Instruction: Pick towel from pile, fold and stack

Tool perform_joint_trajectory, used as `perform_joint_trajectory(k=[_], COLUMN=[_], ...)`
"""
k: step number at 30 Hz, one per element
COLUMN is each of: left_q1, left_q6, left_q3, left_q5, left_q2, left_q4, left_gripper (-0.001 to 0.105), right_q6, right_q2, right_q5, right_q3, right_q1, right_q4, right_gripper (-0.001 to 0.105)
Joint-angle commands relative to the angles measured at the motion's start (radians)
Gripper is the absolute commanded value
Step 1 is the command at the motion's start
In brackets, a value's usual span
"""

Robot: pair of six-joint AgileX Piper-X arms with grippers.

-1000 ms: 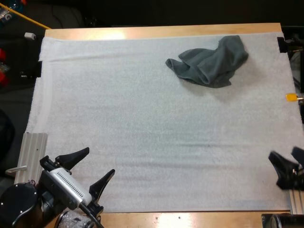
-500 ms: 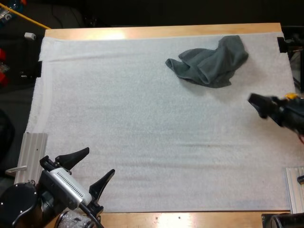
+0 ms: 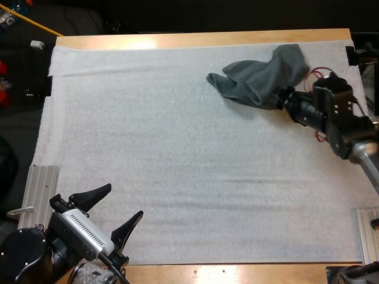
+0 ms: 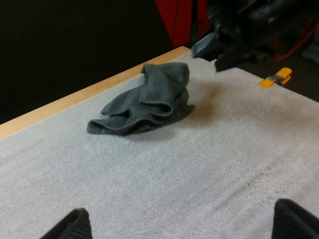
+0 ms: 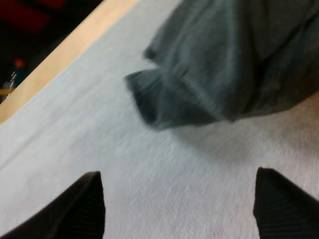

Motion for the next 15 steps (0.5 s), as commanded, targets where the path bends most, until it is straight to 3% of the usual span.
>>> perform_joint_trajectory(k=[1, 15], left_q1=[-0.002, -0.002], left_q6=[-0.011, -0.033], left_q3=[-0.004, -0.004], left_q5=[0.006, 0.006], left_q2=[0.001, 0.001], left_q4=[-0.012, 0.015], left_gripper=[0.070, 0.070], right_q6=[0.024, 0.164], right_q2=[0.021, 0.411], right_q5=[0.003, 0.005], right_q3=[-0.005, -0.177], right_q1=[0.000, 0.000], right_q4=[-0.040, -0.182], right_gripper=[0.062, 0.062])
